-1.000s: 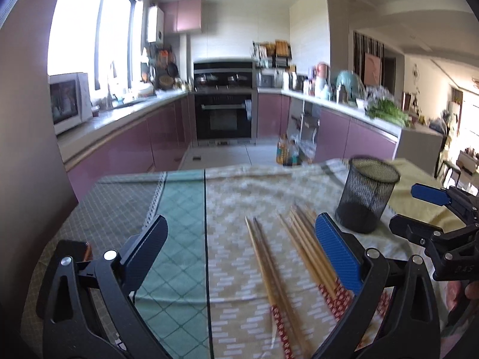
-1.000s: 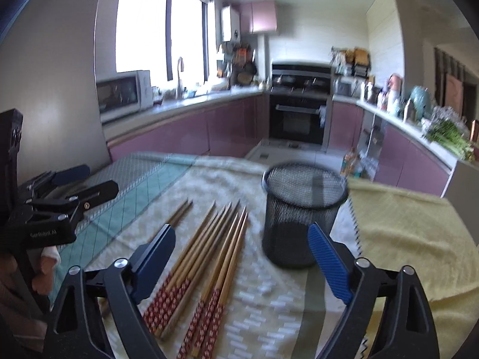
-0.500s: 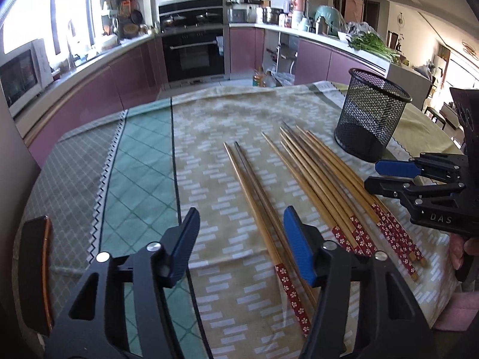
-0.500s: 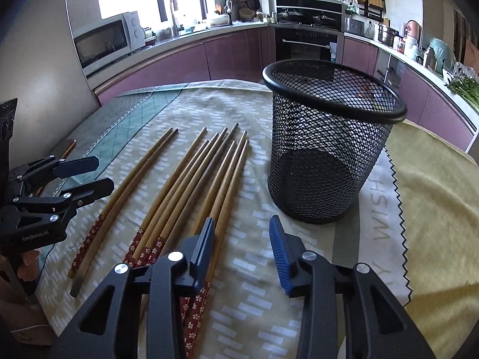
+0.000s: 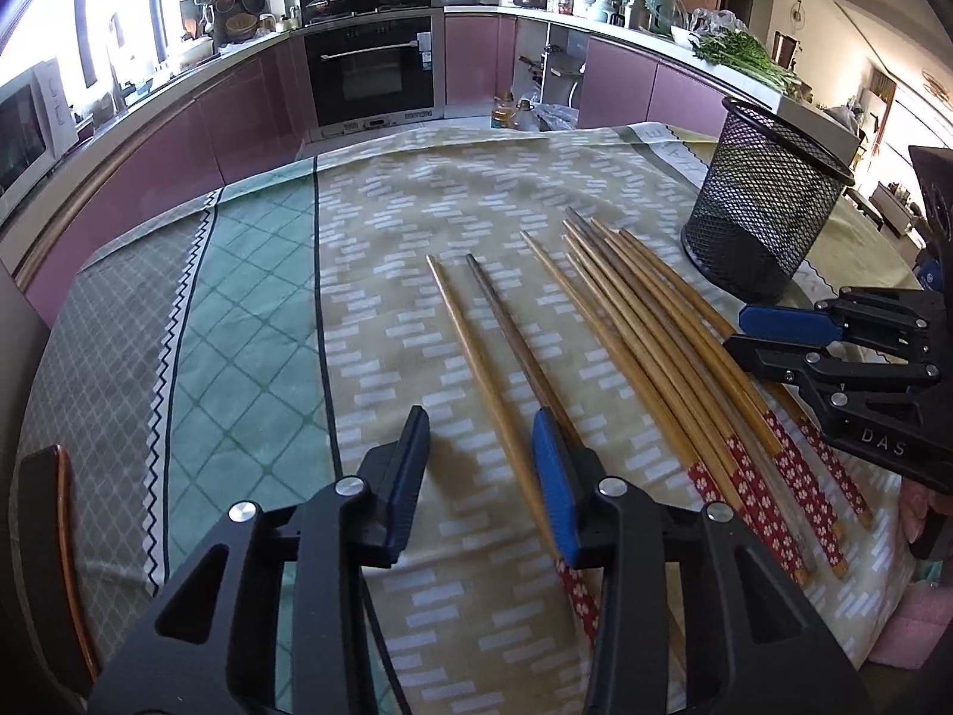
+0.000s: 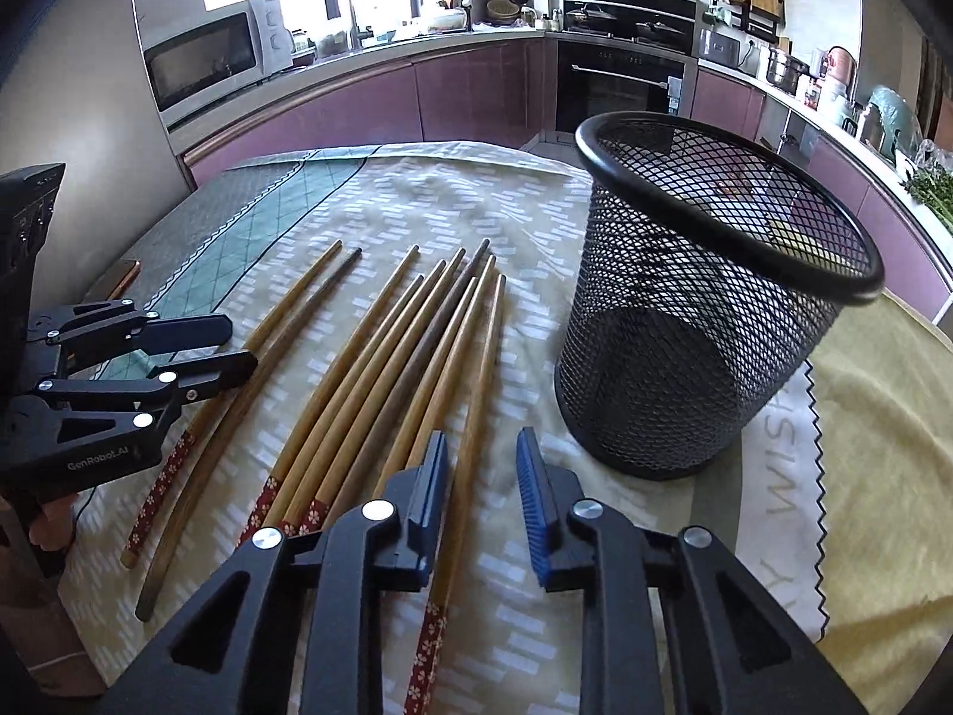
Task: Organize utensils
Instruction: 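Close the left gripper on one chopstick while the right gripper grasps another chopstick, then lift the left gripper's chopstick upright over the mesh cup while the right gripper carries its own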
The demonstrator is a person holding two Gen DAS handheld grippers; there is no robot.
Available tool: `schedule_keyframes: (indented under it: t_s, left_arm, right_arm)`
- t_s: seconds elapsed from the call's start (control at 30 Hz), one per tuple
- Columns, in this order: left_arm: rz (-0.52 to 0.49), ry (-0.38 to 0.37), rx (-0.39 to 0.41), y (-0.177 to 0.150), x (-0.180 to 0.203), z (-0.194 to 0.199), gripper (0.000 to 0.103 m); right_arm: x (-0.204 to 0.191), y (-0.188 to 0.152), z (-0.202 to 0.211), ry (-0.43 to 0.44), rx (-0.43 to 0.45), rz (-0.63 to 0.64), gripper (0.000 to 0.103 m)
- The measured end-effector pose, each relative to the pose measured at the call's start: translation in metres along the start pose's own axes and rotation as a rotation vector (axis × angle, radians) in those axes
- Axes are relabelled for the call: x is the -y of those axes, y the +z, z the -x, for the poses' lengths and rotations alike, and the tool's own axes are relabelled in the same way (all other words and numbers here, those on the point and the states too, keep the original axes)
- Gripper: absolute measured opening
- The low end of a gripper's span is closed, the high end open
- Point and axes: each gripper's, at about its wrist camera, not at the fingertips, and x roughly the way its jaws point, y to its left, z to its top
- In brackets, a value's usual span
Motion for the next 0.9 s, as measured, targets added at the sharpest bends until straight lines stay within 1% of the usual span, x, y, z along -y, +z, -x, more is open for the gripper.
schedule_keyframes:
  t_s: [0.03, 0.07, 0.1, 0.13, 0.2, 0.23, 0.43, 0.6, 0.9]
  left_arm:
    - [0.006, 0.002, -0.003, 0.003, 0.001, -0.002, 0.035]
    - [0.011, 0.009, -0.004, 0.006, 0.002, -0.004, 0.032]
    - [0.015, 0.01, -0.005, 0.007, 0.002, -0.004, 0.027]
    - [0.02, 0.006, -0.006, 0.009, 0.002, -0.006, 0.025]
    - [0.035, -0.007, -0.005, 0.012, 0.003, -0.006, 0.014]
    - [0.042, -0.012, -0.005, 0.013, 0.004, -0.007, 0.012]
    - [0.073, -0.039, 0.015, 0.007, -0.003, 0.001, 0.008]
    - [0.065, -0.053, 0.068, 0.008, -0.003, 0.024, 0.008]
    - [0.057, -0.189, 0.22, 0.024, 0.004, 0.091, 0.008]
  right_arm:
    - [0.0, 0.001, 0.0, 0.002, 0.0, -0.003, 0.01]
    - [0.0, 0.001, -0.001, 0.008, 0.0, -0.008, 0.008]
    - [0.001, 0.001, 0.0, 0.017, 0.0, -0.016, 0.006]
    - [0.002, 0.002, -0.001, 0.023, 0.001, -0.022, 0.006]
    - [0.006, 0.001, 0.001, 0.038, 0.004, -0.039, 0.006]
    - [0.007, 0.001, 0.002, 0.044, 0.007, -0.046, 0.006]
    - [0.01, 0.0, 0.022, 0.098, 0.06, -0.042, 0.006]
    - [0.013, 0.001, 0.048, 0.136, 0.134, -0.043, 0.006]
    - [0.031, 0.011, 0.102, 0.143, 0.298, -0.054, 0.006]
